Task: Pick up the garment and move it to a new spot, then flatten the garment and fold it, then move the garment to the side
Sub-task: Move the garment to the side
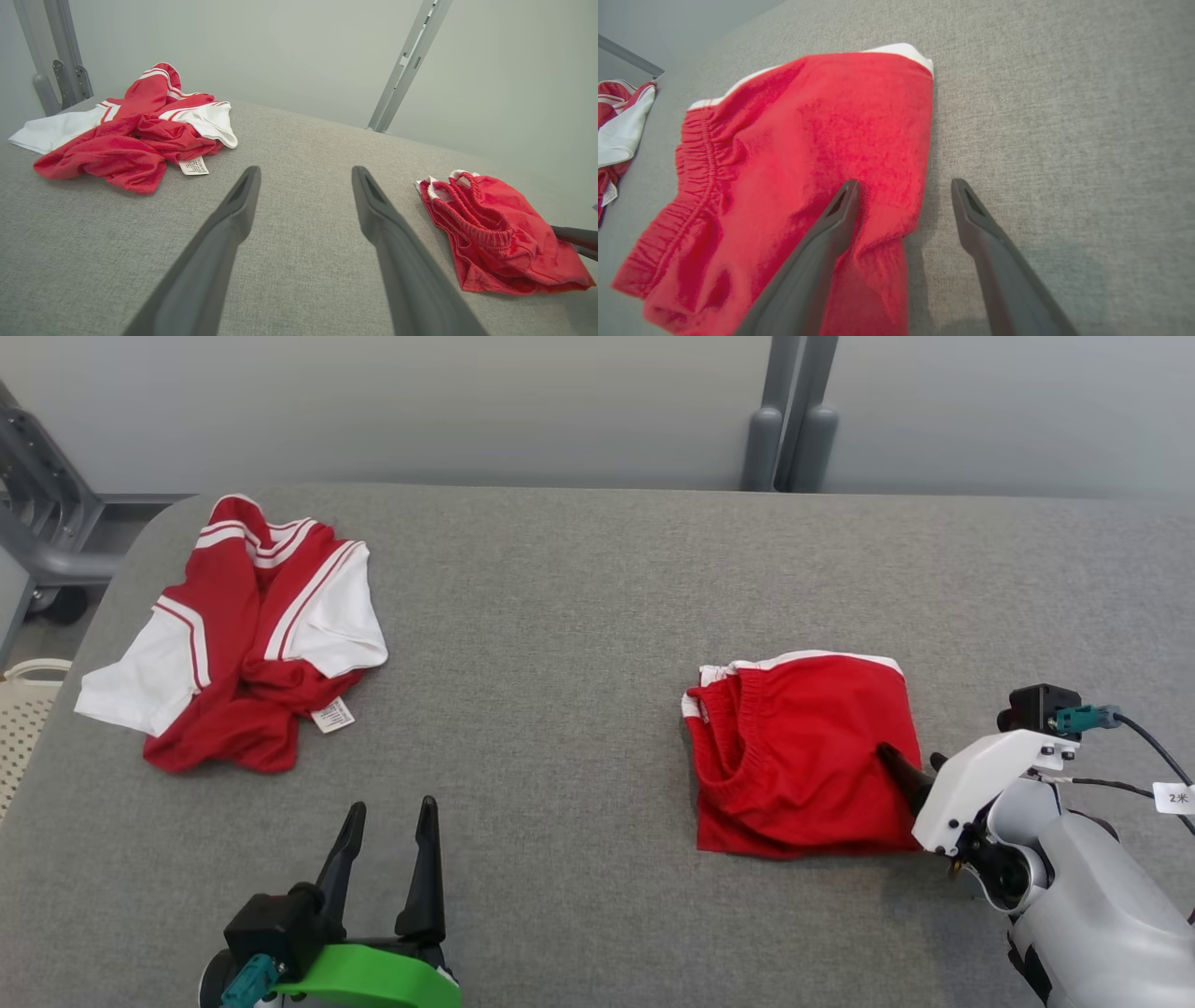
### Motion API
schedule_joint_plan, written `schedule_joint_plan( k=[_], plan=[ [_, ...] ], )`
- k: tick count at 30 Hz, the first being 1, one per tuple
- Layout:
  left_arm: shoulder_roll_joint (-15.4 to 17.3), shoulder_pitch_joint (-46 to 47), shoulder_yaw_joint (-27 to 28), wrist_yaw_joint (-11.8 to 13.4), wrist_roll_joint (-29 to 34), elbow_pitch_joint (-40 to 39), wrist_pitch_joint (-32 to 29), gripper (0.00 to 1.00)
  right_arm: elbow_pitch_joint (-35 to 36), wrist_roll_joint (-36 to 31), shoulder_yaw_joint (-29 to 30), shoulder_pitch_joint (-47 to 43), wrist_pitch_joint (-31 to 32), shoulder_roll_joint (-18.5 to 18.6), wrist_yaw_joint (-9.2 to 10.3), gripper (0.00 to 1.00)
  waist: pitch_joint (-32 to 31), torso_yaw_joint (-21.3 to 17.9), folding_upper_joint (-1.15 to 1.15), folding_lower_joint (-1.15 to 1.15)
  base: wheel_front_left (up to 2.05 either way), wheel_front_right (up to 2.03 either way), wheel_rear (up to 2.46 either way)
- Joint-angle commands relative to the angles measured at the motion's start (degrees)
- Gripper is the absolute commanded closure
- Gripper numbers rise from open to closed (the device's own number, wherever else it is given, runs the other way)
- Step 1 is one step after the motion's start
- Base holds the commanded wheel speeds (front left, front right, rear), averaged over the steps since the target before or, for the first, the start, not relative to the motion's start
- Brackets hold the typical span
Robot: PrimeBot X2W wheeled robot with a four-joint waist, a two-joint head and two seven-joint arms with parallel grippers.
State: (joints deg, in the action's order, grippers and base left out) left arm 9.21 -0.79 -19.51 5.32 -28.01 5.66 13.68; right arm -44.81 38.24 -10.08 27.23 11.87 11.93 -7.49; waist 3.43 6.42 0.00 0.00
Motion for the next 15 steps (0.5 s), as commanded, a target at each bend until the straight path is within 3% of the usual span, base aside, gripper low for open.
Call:
schedule_joint_plan(
  k=[1,11,12,13,15],
  plan=[
    [0.22,1.21,-0.03,-0.15,0.31,0.1,0.36,0.0,-1.49,0.11,0.19,0.99,0.6,0.53,0.0,0.0,1.05,2.09,0.0,0.0,0.0,0.0,0.0],
    [0.27,1.43,-0.25,-0.31,0.23,0.76,0.57,0.0,-5.47,2.14,-1.65,3.26,3.44,0.53,0.0,0.0,1.29,4.06,0.0,0.0,0.0,0.0,0.0],
    [0.28,1.46,-0.25,-0.28,0.21,0.83,0.58,0.0,-5.8,2.23,-1.94,3.49,3.27,0.55,0.0,0.21,1.22,4.14,0.0,0.0,0.0,0.0,0.0],
    [0.29,1.42,-0.29,-0.17,0.2,0.93,0.57,0.0,-6.46,2.25,-2.53,3.83,2.8,0.71,0.0,0.55,1.04,4.19,0.0,0.0,0.0,0.0,0.0],
    [0.32,1.3,-0.38,-0.07,0.22,1.01,0.59,0.0,-6.8,1.89,-3.45,4.31,2.51,0.85,0.0,0.76,0.85,4.14,0.0,0.0,0.0,0.0,0.0]
  ],
)
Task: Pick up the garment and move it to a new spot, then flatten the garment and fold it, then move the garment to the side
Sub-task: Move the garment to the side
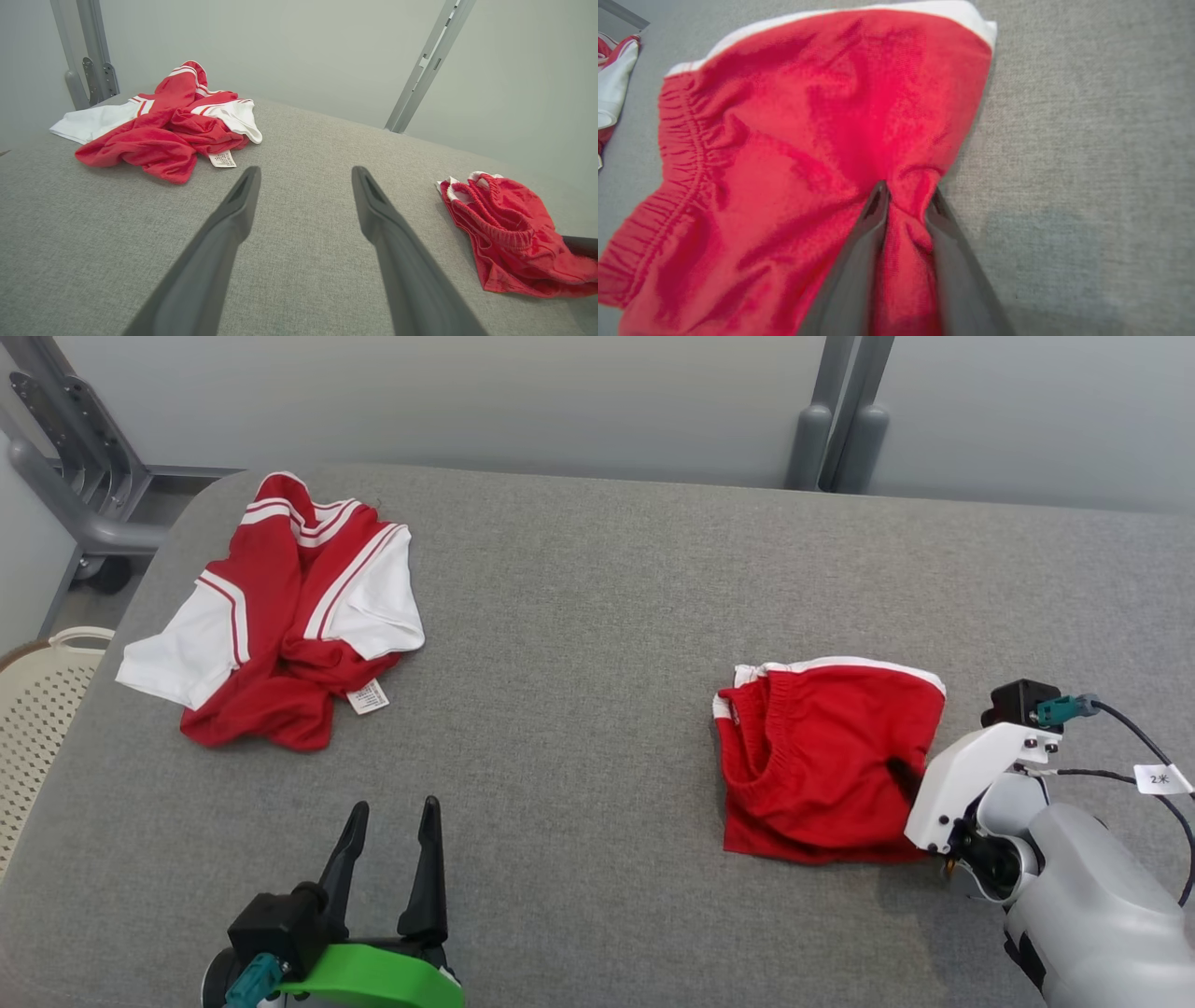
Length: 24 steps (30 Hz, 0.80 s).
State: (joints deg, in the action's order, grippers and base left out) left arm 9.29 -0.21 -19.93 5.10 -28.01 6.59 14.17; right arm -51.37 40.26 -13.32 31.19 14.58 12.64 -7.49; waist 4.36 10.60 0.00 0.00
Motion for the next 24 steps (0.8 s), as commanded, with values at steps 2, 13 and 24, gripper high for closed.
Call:
schedule_joint_plan(
  k=[2,13,24],
  plan=[
    [0.3,0.41,-0.05,0.28,0.16,-0.01,0.16,0.0,-0.37,-0.09,-1.46,0.94,-0.71,0.66,0.0,1.0,-0.3,-0.32,0.0,0.0,0.0,0.0,0.0],
    [0.65,0.24,-0.69,0.34,1.05,-1.81,0.51,0.0,2.49,0.06,-6.39,3.18,-1.27,4.98,0.0,1.0,-0.65,-5.33,0.0,0.0,0.0,0.0,0.0],
    [-0.03,3.92,-1.09,-0.05,2.08,-3.18,0.69,0.0,4.22,-1.09,-7.4,9.57,-1.02,6.7,0.0,1.0,4.86,-17.92,0.0,0.0,0.0,0.0,0.0]
  ],
)
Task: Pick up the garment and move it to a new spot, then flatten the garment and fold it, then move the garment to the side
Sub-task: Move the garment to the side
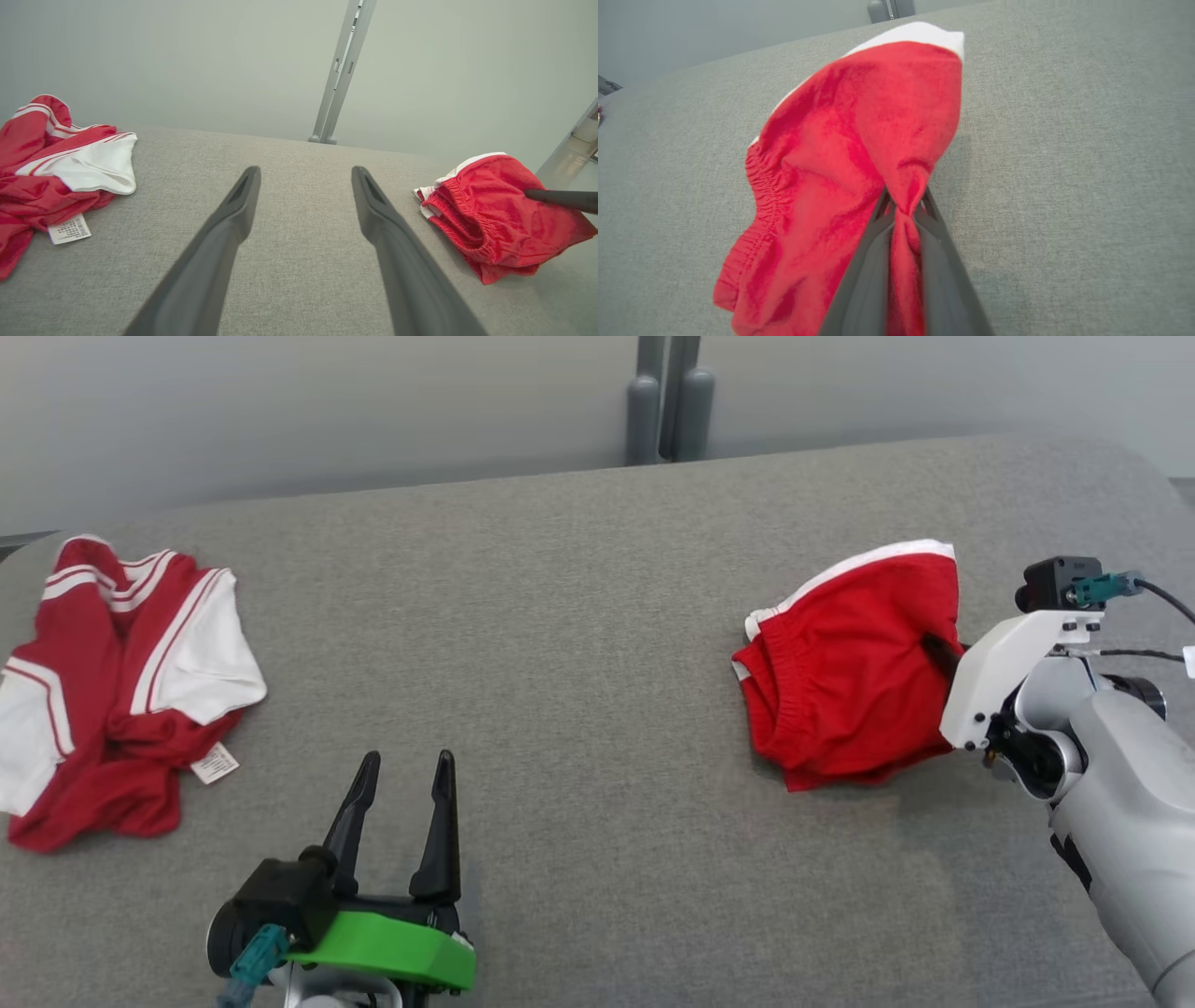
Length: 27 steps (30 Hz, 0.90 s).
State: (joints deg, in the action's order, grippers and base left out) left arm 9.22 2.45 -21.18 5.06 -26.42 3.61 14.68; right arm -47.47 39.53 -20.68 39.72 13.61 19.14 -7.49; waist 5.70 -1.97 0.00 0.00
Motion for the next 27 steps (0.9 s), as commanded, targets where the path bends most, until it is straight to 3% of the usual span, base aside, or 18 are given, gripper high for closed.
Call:
schedule_joint_plan(
  k=[1,7,13,19,27],
  plan=[
    [0.0,1.83,0.01,-0.22,0.59,-0.17,0.21,0.0,0.36,-0.41,0.12,1.57,-0.17,0.34,0.0,1.0,4.13,-6.26,0.0,0.0,0.0,0.0,0.0],
    [0.79,4.89,-0.14,-0.54,1.7,-0.42,0.14,0.0,0.74,-0.82,0.59,5.8,-0.8,0.32,0.0,1.0,8.59,-11.35,0.0,0.0,0.0,0.0,0.0],
    [1.71,7.54,-0.49,-0.87,2.81,-1.01,-0.56,0.0,0.04,-1.38,1.36,8.6,-1.95,0.51,0.0,1.0,12.08,-13.29,0.0,0.0,0.0,0.0,0.0],
    [2.21,9.48,-1.14,-0.87,3.71,-2.44,-1.41,0.0,-1.74,-2.0,2.68,10.68,-4.23,1.34,0.0,1.0,14.27,-13.44,0.0,0.0,0.0,0.0,0.0],
    [3.87,10.68,-1.31,0.1,5.02,-5.93,-2.99,0.0,-7.03,-5.76,5.17,14.51,-8.8,4.16,0.0,1.0,17.04,-10.75,0.0,0.0,0.0,0.0,0.0]
  ],
)
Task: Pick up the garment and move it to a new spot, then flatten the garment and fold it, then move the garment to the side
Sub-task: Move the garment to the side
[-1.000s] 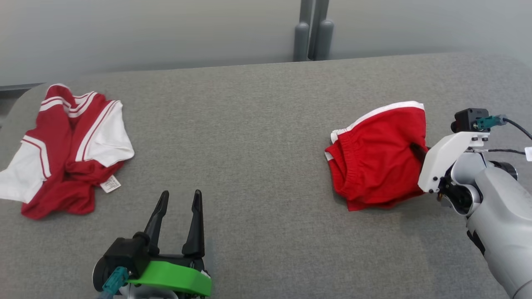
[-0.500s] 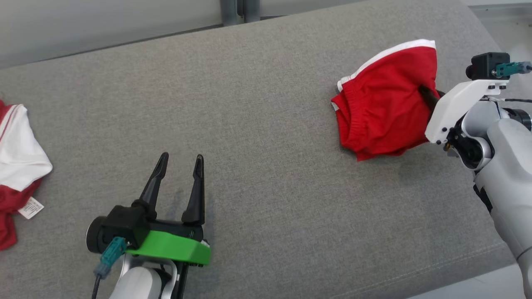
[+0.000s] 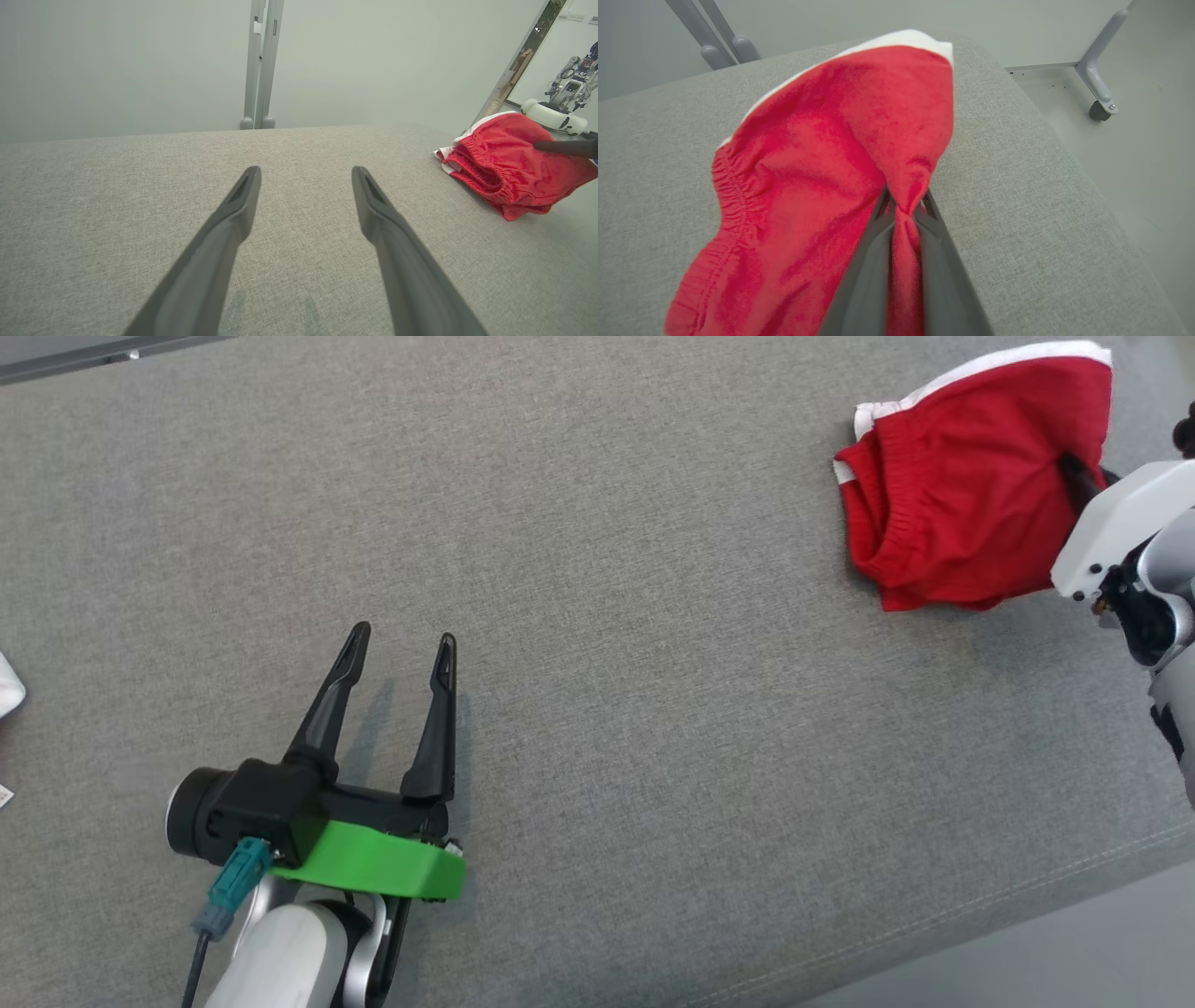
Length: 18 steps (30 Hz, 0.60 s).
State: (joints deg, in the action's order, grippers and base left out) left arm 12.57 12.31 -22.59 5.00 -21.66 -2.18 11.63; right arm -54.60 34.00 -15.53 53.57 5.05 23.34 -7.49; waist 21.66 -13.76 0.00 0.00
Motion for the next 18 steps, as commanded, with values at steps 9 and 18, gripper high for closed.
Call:
schedule_joint_plan(
  k=[9,18],
  plan=[
    [2.02,1.91,-0.26,1.01,1.59,-4.06,-2.25,0.0,-8.79,-7.23,3.88,6.66,-6.32,3.35,0.02,1.0,5.19,4.83,0.0,0.0,0.0,0.0,0.0],
    [2.5,1.91,-0.53,1.63,1.83,-5.64,-3.05,0.0,-16.27,-14.67,5.53,9.68,-14.52,4.2,0.02,0.0,6.73,6.13,0.0,0.0,0.0,0.0,0.0]
  ],
)
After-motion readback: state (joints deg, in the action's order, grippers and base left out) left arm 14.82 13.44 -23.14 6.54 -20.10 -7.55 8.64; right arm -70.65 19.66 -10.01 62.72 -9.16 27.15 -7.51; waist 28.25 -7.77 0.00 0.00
